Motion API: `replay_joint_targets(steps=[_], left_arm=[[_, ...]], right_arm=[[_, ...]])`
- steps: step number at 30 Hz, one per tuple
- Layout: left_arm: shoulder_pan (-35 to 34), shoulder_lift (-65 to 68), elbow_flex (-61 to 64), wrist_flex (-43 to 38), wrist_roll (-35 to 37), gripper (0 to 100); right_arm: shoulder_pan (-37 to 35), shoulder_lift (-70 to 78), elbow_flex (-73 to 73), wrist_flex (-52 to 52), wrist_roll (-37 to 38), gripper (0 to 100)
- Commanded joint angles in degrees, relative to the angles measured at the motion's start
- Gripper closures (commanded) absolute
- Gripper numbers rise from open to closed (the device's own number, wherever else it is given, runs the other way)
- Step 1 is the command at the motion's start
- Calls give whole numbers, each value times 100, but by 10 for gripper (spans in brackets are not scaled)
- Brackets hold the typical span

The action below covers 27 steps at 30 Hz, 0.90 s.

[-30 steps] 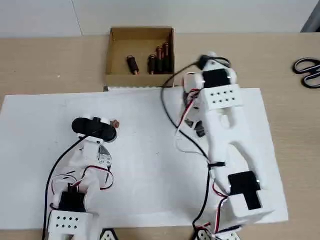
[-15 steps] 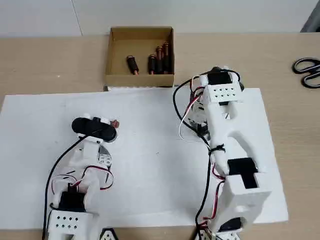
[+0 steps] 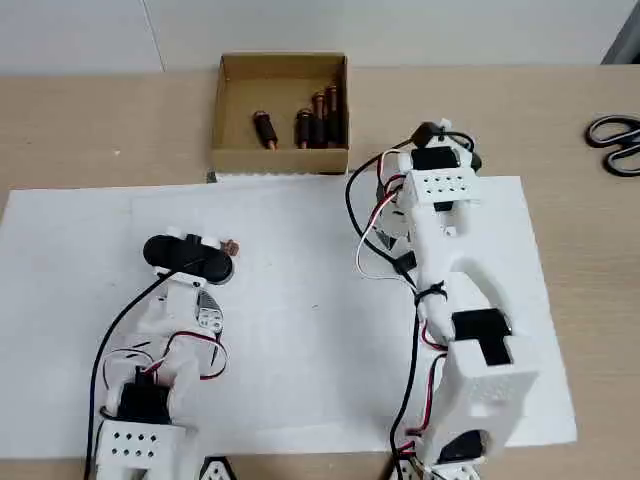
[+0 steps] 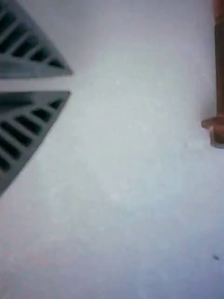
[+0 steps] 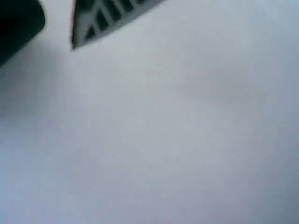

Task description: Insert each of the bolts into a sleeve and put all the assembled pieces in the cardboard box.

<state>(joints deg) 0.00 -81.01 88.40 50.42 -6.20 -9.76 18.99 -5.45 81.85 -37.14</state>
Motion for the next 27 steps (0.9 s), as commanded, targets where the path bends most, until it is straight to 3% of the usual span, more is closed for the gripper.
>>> replay_joint_targets(steps=[1, 20, 22, 26, 27], left_arm=[[-18, -44, -31, 9, 35, 994], [-18, -44, -31, 9, 35, 994], [-18, -44, -31, 9, 35, 994], [-18, -44, -31, 9, 35, 994], [-18, -44, -31, 9, 35, 994]], right_arm=[[66, 75, -18, -84, 35, 794], [189, 523, -18, -444, 70, 795], [180, 523, -18, -444, 70, 824], [180, 523, -18, -567, 70, 998], [180, 523, -18, -576, 70, 995]])
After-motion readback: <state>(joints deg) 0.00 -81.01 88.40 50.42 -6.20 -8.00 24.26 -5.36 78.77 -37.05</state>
